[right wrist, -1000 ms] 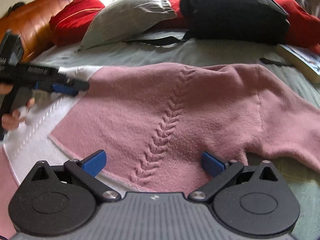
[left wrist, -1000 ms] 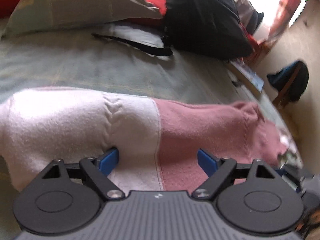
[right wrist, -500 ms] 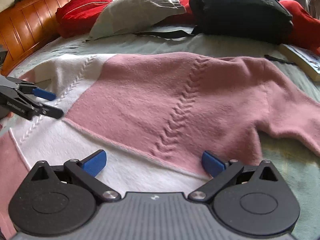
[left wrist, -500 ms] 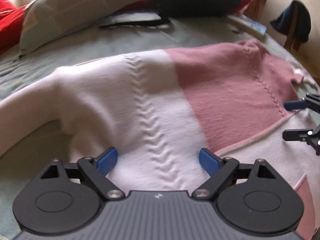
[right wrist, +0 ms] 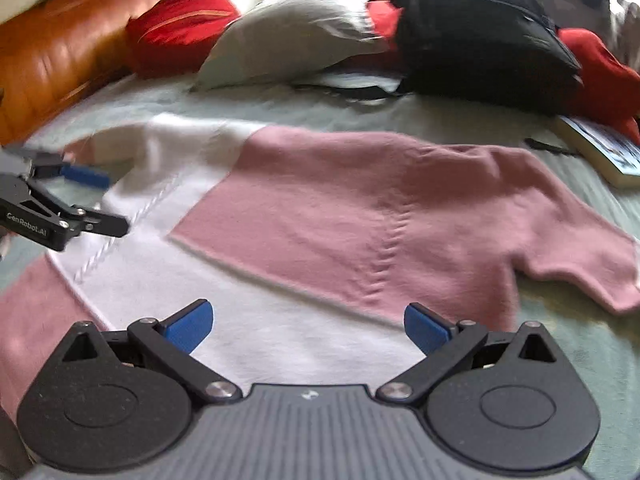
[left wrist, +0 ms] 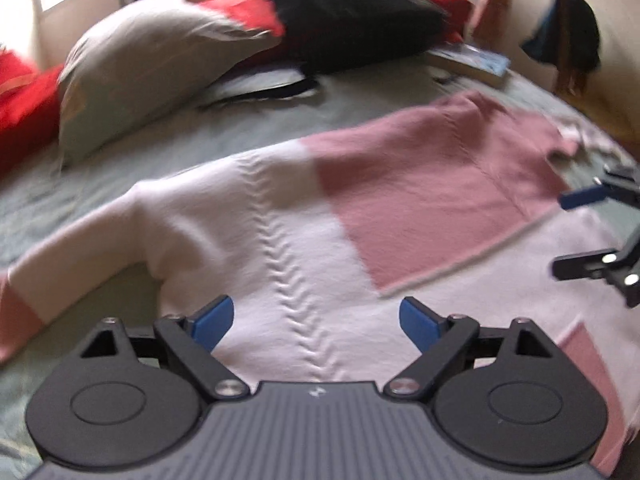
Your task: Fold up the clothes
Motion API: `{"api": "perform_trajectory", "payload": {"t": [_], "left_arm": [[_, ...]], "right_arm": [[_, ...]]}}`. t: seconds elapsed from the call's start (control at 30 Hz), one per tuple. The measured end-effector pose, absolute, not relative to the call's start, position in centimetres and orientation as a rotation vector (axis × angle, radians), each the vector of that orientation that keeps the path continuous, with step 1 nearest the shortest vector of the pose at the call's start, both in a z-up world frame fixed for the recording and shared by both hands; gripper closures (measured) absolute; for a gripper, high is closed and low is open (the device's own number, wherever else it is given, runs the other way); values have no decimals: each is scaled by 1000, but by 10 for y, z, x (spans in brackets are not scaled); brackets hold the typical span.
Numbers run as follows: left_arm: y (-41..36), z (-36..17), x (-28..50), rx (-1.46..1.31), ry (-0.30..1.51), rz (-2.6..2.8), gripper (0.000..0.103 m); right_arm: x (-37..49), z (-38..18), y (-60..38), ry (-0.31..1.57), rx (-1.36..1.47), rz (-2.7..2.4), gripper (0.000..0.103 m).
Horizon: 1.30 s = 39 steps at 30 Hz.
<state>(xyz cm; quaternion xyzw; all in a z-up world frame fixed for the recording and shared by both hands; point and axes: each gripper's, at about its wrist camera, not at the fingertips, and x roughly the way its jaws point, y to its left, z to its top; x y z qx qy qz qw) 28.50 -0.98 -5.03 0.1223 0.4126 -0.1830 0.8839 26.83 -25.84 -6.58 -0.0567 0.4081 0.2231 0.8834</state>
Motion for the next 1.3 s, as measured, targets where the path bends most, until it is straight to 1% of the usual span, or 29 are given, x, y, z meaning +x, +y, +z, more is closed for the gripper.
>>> {"api": "perform_trajectory", "payload": {"t": [0.1, 0.17, 0.33, 0.57, 0.7, 0.77, 0.93, 1.1, 1.2, 1.3], "left_arm": [[-18, -69, 277, 288, 909, -366, 13], [-13, -78, 267, 270, 922, -340, 11], [8, -74, 223, 193, 899, -287, 10], [21, -73, 158, 160, 870, -221, 9], [23, -60, 152, 145, 853, -147, 9], [24, -49, 152, 160, 807, -96, 9], [32, -24, 145, 135, 725, -48, 9], [39, -27, 141, 102, 743, -54, 9], [44, -35, 142, 83, 762, -51, 9], [45, -42, 146, 49, 782, -58, 9]], "right_arm": [[263, -88, -250, 880, -167, 445, 0], [256, -92, -250, 879, -184, 429, 0], [237, -84, -258, 892, -175, 361, 0], [174, -86, -279, 866, -138, 305, 0], [162, -75, -274, 838, -83, 324, 0], [162, -66, -265, 821, -56, 349, 0], [179, -62, -198, 784, -75, 455, 0], [183, -87, -146, 821, -142, 507, 0], [158, -96, -149, 786, -213, 521, 0], [145, -94, -168, 806, -190, 551, 0]]}}
